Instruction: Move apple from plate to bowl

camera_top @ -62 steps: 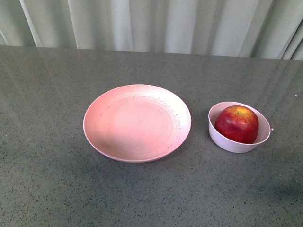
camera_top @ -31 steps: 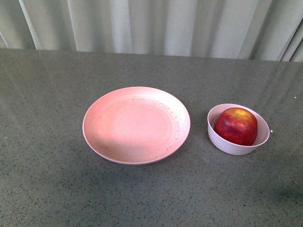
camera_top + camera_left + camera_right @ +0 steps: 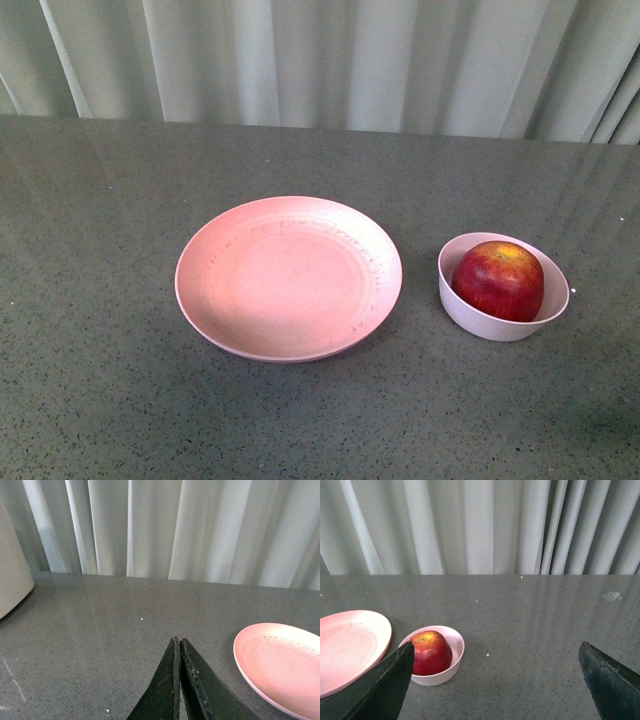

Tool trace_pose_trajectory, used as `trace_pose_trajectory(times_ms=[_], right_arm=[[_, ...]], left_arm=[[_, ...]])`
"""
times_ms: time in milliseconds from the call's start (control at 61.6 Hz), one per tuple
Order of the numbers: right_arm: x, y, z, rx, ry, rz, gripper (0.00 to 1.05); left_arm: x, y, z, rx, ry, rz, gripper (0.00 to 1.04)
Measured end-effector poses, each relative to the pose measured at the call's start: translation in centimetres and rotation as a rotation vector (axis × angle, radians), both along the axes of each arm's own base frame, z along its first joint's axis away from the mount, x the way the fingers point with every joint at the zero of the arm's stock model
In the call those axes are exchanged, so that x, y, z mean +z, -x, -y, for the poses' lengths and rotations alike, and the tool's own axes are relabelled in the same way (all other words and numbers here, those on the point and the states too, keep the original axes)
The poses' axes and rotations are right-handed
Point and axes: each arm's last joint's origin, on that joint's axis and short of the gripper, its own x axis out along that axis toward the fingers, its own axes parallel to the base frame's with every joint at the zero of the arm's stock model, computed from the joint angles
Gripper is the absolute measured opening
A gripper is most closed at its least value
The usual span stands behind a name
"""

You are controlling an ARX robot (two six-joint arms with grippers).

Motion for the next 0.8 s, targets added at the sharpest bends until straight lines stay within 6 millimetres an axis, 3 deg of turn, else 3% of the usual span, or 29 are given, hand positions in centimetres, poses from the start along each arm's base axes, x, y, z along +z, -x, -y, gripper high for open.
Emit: trace_pose_trajectory(times_ms=[406,796], right_arm=[[0.0,0.0,0.0,0.000,0.000,0.000,0.96],[0.0,0.0,0.0,0.000,0.000,0.000,0.96]], left_arm=[[-0.4,1.6,0.0,0.000,0.000,-0.012,0.02],[-0.4,1.6,0.0,0.001,0.000,-0.016,0.02]])
